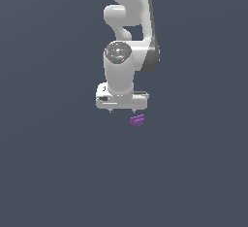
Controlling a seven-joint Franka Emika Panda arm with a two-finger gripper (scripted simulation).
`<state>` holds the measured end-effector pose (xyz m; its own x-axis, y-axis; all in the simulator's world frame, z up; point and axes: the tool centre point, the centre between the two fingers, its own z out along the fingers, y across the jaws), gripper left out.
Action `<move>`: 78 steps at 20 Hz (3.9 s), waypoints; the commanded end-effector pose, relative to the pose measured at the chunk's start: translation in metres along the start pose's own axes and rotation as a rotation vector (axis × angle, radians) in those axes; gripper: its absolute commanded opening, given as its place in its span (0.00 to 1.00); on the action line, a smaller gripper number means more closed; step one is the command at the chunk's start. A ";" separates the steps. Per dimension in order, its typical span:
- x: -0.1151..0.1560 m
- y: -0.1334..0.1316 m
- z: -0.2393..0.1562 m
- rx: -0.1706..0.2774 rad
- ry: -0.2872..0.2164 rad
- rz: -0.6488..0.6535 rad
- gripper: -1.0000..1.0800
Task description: Pick up the object and move it to a goal position.
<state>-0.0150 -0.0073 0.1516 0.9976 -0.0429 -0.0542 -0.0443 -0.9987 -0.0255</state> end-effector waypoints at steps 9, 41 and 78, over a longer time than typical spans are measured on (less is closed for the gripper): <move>-0.005 -0.003 0.007 0.029 -0.011 0.015 0.96; -0.008 -0.030 0.029 0.018 0.002 0.423 0.96; -0.019 -0.076 0.064 0.010 0.061 1.183 0.96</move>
<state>-0.0334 0.0706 0.0909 0.3516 -0.9361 -0.0032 -0.9361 -0.3516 0.0018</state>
